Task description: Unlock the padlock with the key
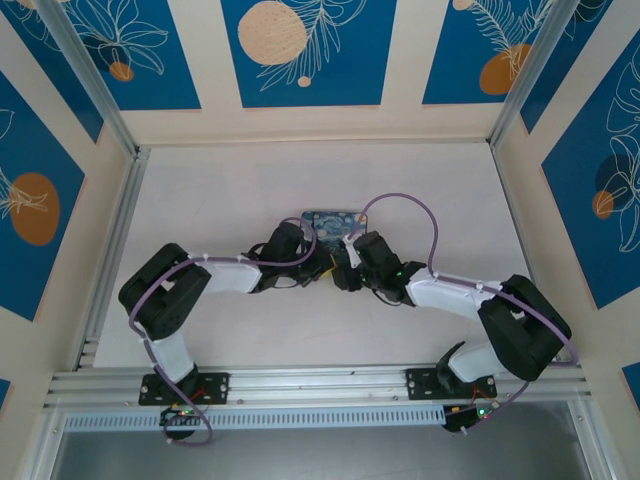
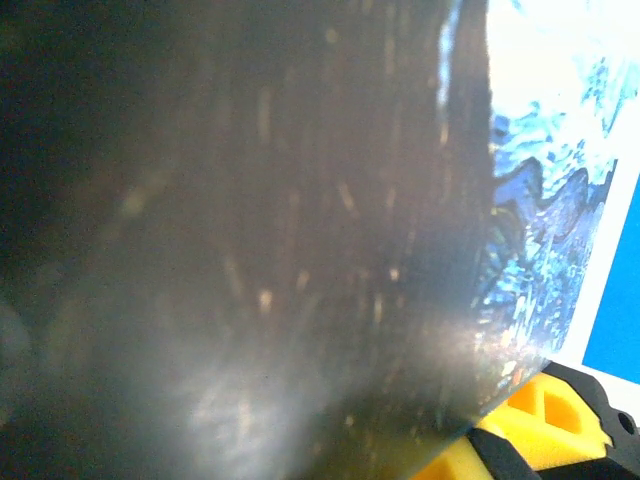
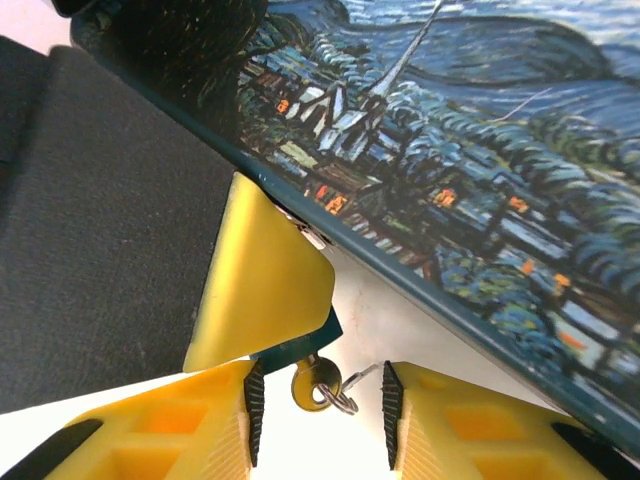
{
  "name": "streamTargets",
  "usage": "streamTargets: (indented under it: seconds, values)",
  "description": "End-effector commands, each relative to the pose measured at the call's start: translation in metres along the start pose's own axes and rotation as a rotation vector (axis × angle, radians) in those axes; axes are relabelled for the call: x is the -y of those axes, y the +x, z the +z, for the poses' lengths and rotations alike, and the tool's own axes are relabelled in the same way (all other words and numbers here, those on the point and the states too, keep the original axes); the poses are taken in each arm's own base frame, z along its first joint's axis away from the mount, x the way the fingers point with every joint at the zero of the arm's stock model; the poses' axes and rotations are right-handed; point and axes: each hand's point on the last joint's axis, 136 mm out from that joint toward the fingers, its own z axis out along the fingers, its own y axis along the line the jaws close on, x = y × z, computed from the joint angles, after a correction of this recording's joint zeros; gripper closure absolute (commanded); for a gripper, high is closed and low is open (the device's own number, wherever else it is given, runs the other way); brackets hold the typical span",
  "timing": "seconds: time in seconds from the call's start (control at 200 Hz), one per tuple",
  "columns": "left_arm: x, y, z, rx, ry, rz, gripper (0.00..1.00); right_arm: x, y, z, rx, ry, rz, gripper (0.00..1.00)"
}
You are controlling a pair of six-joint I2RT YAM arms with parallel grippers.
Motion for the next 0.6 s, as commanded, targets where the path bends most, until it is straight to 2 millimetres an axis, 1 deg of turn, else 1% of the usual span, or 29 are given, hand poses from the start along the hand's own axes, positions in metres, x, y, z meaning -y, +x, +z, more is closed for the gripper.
streamTargets:
  seconds: [0.0, 0.19, 0.355, 0.465, 0.595]
  values:
    - [0.004, 0.01, -0.004, -0.068, -0.003, -0.035, 1.0, 0.003, 0.0, 0.004, 0.014, 0.017, -0.028, 0.62]
    - [0.005, 0.009, -0.004, -0.068, 0.0, -0.035, 1.0, 0.001, 0.001, 0.01, 0.004, 0.011, -0.031, 0.63]
    - [0.007, 0.009, -0.004, -0.07, 0.002, -0.034, 1.0, -0.002, 0.006, 0.012, -0.015, 0.003, -0.053, 0.61]
    - [0.007, 0.009, -0.004, -0.07, 0.0, -0.031, 1.0, -0.001, 0.009, 0.009, -0.015, 0.007, -0.052, 0.61]
    - [0.006, 0.01, -0.004, -0.075, -0.001, -0.031, 1.0, 0.0, 0.007, 0.001, 0.001, 0.011, -0.041, 0.59]
